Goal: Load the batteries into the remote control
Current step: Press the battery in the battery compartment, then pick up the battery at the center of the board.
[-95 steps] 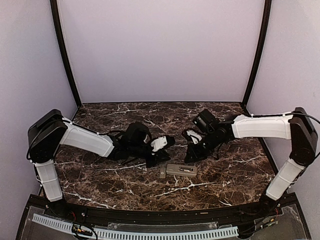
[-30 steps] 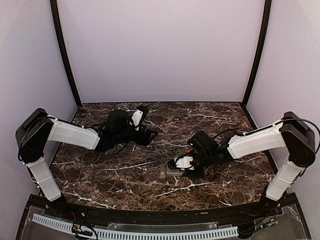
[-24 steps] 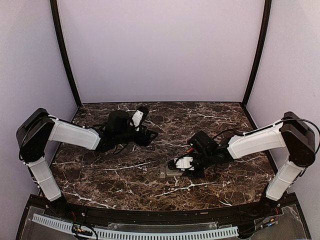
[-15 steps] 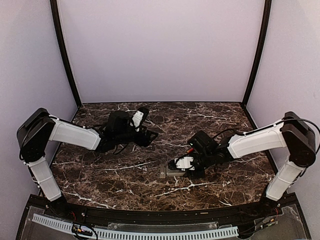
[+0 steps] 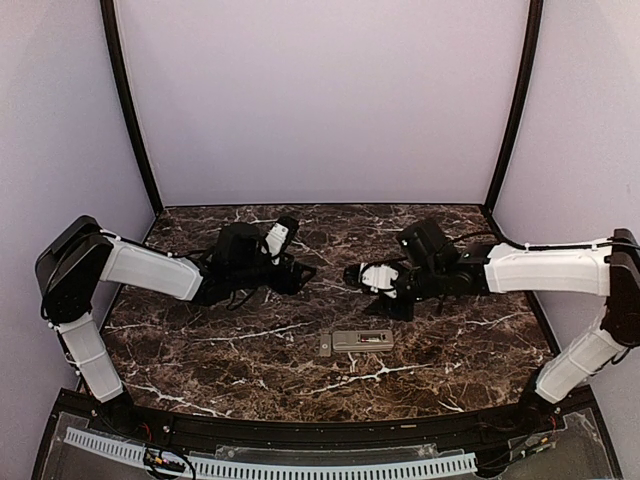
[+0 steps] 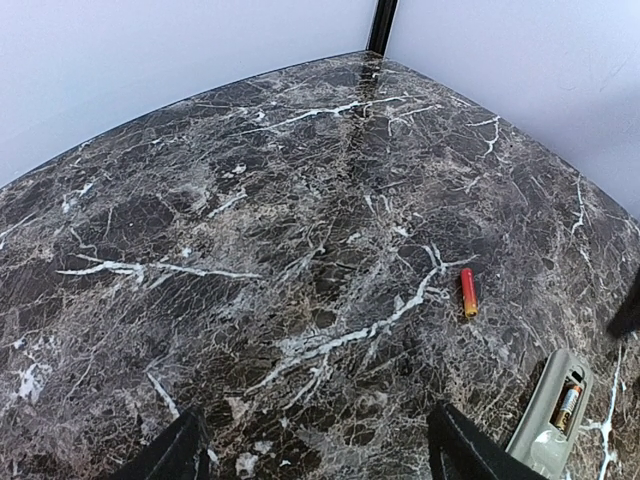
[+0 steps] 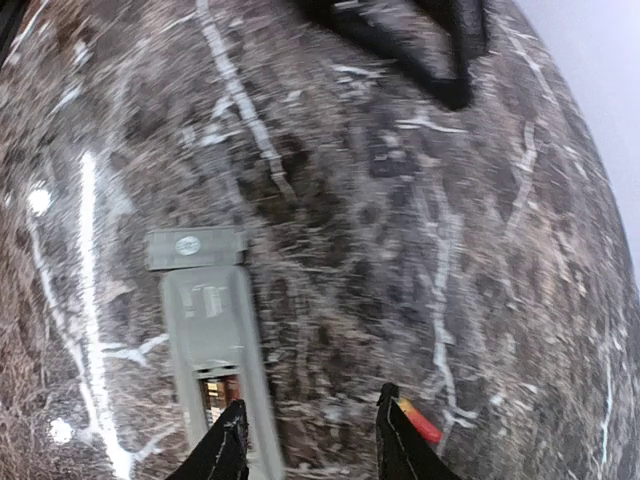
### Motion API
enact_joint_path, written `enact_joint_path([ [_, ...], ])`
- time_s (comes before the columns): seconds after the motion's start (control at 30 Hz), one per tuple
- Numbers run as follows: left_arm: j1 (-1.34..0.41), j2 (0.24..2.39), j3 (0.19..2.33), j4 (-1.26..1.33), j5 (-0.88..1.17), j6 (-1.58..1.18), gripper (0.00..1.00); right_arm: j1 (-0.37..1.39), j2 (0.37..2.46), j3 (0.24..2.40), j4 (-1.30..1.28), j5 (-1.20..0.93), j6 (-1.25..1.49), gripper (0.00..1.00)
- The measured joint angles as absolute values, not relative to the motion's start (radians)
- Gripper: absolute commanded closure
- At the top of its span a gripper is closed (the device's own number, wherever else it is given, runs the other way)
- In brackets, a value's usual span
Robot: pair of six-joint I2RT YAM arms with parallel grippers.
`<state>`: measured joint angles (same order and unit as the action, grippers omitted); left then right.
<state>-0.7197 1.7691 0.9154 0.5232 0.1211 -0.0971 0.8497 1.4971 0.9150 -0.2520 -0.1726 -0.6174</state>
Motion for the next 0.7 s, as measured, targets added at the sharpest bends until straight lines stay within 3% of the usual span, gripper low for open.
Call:
enact_joint_path([
  [0.17, -0.715, 1.769, 0.916, 0.522, 0.124, -0.097, 0.26, 0.68, 1.451, 1.035, -0.283, -0.227, -0.569, 0.54],
  [0.3, -0.712, 1.769, 0.917, 0.521, 0.131, -0.097, 0.26, 0.59, 1.476, 1.141, -0.395, -0.321, -0.688, 0.5],
  [0.7, -0.709, 1.769, 0.929, 0.501, 0.136, -0.097, 0.26, 0.574, 1.876, 1.367, -0.69, -0.334, -1.066, 0.5],
])
